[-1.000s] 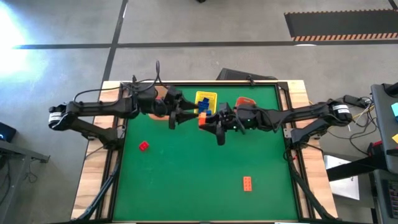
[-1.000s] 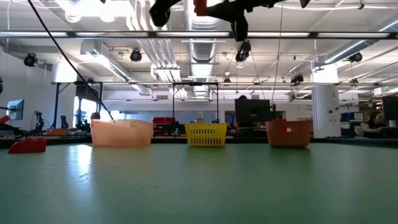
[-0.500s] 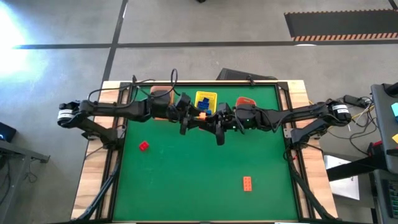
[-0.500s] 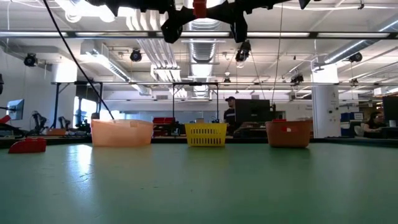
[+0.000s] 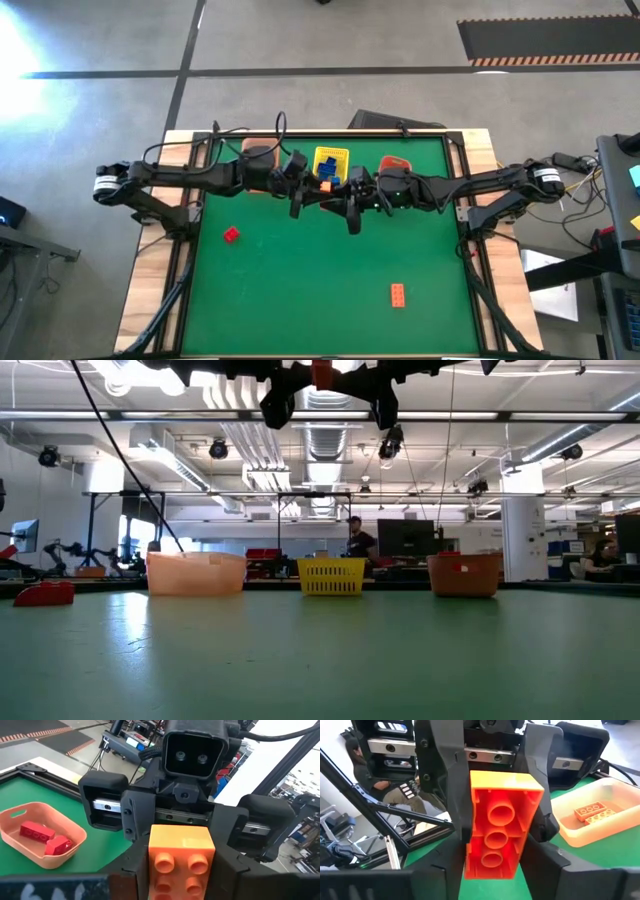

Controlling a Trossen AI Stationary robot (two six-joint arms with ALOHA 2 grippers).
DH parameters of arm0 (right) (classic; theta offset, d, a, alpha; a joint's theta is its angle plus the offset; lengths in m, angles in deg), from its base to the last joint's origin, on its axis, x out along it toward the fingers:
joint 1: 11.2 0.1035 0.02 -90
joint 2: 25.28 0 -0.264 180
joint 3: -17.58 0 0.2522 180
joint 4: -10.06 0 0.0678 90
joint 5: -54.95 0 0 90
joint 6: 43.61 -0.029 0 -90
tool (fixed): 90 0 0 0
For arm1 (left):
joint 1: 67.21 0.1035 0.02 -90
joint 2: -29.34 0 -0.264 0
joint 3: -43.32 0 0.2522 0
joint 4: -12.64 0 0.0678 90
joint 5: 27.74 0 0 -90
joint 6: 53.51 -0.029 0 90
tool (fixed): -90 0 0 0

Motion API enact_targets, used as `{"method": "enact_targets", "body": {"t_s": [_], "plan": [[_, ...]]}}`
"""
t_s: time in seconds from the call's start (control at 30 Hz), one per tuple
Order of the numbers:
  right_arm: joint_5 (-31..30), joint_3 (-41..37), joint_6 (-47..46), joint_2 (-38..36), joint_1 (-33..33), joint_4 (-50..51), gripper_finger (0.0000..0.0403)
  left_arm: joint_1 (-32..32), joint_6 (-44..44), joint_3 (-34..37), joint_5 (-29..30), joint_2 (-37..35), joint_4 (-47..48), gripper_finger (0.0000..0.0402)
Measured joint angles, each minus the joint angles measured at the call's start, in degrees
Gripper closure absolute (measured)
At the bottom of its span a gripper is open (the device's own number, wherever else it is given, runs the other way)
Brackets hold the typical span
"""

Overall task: Sort & place blocks by color
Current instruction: Put the orange game piece into the light orange bin

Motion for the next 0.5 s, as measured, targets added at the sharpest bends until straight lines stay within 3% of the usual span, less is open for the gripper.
{"method": "enact_targets", "body": {"t_s": [0.3,0.5], "plan": [[-1.04,0.0,-0.37,-0.97,-0.34,3.9,0.0172,1.69,-1.31,0.0,-0.04,-0.4,6.54,0.0281],[-6.61,0.39,-4.46,-4.03,-1.11,14.8,0.016,7.33,-4.63,-0.01,2.67,-2.19,23.29,0.0281]]}}
